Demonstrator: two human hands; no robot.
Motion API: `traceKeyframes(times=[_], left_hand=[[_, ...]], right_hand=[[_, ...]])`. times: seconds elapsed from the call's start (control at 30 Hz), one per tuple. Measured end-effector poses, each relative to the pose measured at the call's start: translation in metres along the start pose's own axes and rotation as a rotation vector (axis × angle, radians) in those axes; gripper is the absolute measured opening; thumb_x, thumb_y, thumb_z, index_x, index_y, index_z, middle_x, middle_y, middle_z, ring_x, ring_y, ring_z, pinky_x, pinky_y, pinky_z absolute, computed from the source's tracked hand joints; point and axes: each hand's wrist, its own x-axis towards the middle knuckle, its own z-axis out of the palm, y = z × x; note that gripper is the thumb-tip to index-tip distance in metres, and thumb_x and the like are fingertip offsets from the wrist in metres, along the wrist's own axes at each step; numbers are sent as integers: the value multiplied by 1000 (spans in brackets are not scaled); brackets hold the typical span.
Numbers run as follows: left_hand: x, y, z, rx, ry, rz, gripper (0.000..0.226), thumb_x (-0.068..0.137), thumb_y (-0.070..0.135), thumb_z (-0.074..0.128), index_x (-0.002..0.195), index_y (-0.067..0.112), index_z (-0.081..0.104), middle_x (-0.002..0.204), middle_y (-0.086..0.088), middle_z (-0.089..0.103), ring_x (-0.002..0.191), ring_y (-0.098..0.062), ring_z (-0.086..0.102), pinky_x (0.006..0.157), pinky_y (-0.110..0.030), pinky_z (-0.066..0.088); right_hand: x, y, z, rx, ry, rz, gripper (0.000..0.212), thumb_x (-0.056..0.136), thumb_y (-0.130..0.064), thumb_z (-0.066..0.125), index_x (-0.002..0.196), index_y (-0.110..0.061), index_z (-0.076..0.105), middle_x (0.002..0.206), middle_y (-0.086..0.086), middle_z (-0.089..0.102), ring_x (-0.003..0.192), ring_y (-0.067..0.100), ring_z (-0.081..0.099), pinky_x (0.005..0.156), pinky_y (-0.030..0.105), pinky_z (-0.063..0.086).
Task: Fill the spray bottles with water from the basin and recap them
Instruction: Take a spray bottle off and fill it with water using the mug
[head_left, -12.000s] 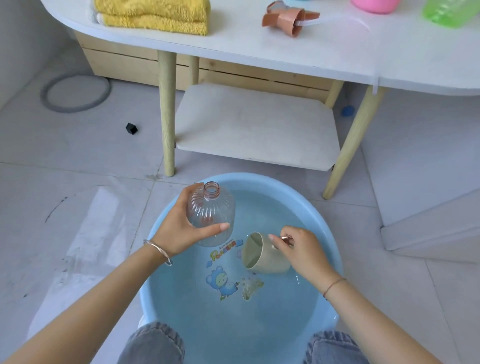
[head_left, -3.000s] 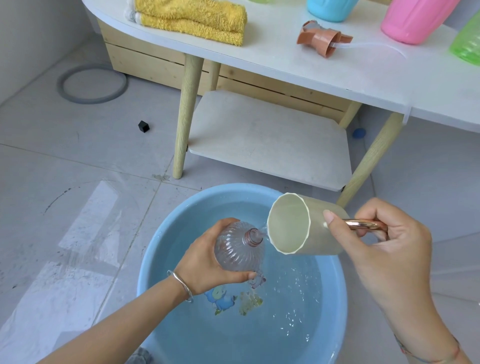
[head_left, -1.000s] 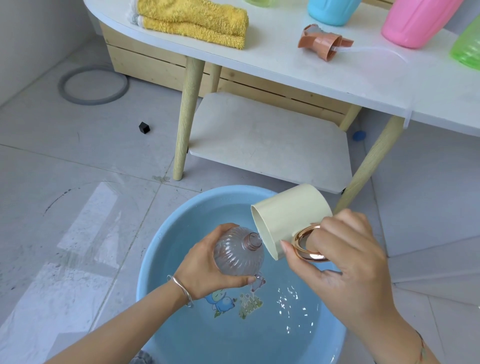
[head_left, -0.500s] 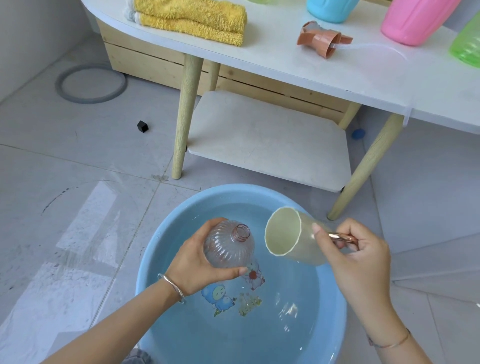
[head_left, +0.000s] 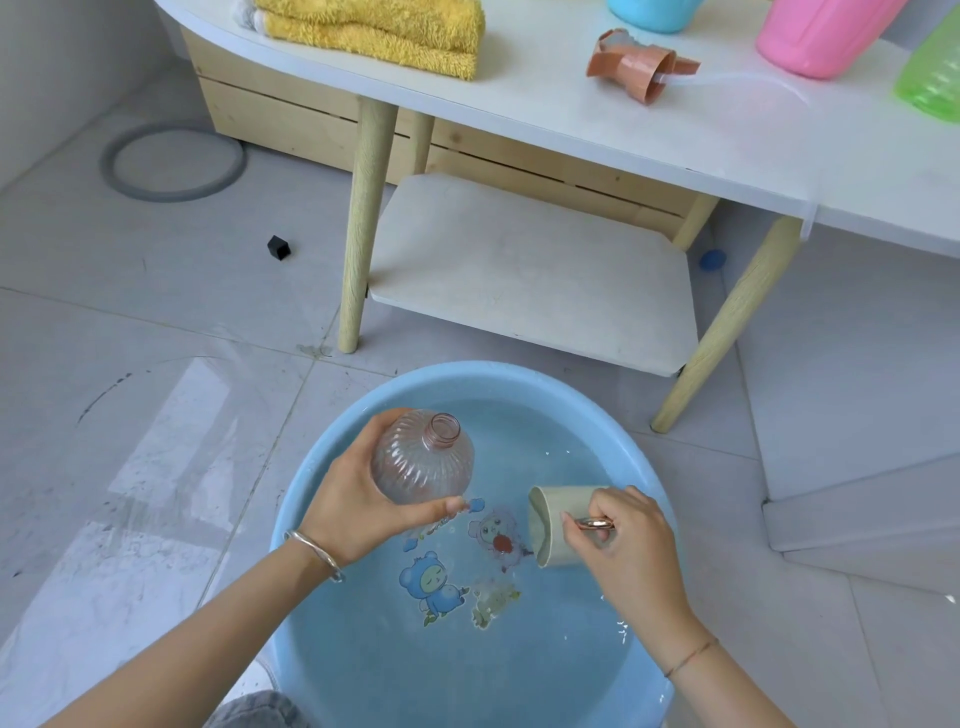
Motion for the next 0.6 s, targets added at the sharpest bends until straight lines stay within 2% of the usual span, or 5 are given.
traceKeyframes(times=[0.1,0.23,0.3,0.5,0.6], left_hand=[[0,1,0,4,6,1,88,43,62,84,119,35,51,112,30,60,108,6,57,91,-3,38],[-1,1,0,8,6,7,89,42,66,83,120,35,51,113,30,59,108,7,56,91,-3,38],[-1,2,0,12,4,6,90,42,67,83,119,36,50,112,31,59,108,7,56,91,-3,38],[0,2,0,6,3,2,90,41,67,83,120,37,50,112,31,59,108,6,56,91,-4,39],[0,2,1,-1,-4,9,86,44,59,85,120,38,50,113,29,59,109,5,57,93,-6,40]], right_hand=[[-1,1,4,9,-24,14,48,69,-25,70,59,-26,23,50,-13,27,55,14,34,55,24,24],[-5,3,9,30,-49,36,58,71,-18,77,59,-29,20,50,-13,27,55,9,33,58,24,31],[-6,4,7,81,-30,111,59,71,-13,79,56,-28,24,48,-11,30,56,13,36,56,20,31],[-3,11,-11,467,122,421,50,77,-9,77,54,-10,33,50,-7,35,52,10,32,48,21,24],[0,7,-23,575,173,483,50,77,-10,77,55,-8,33,55,5,37,61,11,41,48,20,23]])
